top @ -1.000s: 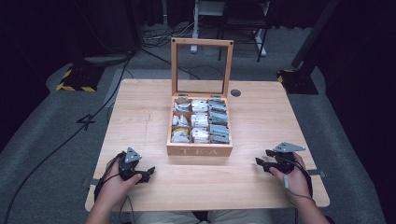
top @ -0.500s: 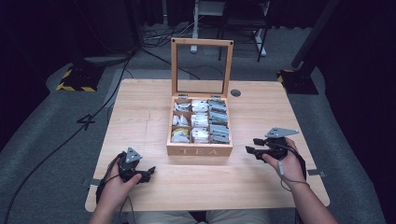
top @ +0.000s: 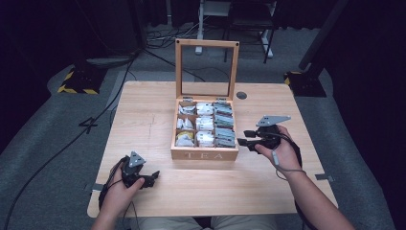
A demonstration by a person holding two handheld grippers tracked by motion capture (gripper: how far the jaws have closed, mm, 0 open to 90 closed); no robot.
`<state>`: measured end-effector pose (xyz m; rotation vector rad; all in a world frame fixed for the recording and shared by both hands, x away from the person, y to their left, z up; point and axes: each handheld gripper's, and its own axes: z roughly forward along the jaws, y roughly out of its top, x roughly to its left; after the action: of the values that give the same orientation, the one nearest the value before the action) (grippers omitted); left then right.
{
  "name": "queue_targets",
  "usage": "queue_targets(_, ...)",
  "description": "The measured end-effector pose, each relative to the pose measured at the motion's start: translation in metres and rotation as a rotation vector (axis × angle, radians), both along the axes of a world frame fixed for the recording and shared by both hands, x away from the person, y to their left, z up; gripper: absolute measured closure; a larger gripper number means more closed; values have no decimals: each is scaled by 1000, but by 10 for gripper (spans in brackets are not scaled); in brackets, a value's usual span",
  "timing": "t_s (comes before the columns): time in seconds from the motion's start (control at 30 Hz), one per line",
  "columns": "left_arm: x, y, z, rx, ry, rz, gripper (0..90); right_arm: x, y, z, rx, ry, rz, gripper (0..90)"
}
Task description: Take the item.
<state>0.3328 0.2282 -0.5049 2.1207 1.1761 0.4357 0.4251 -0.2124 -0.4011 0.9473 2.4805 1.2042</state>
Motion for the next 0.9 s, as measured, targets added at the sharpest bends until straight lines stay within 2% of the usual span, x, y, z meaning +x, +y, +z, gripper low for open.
queue_targets(0.2, 0, 0, 0, 5, -1, -3, 130, 10, 28, 6, -12, 4, 48, 547)
queue_targets(0.3, 0, 0, 0, 4, 0, -3, 129, 15, 43, 6, -22, 25, 76, 574)
queue_targets(0.57, 0, 0, 0, 6, 0, -3, 128, 26, 81, -1, -41, 73, 136, 624)
queue_targets(0.9, 0, 0, 0, 7, 1, -3, 128, 29, 109, -11, -104, 148, 176, 731)
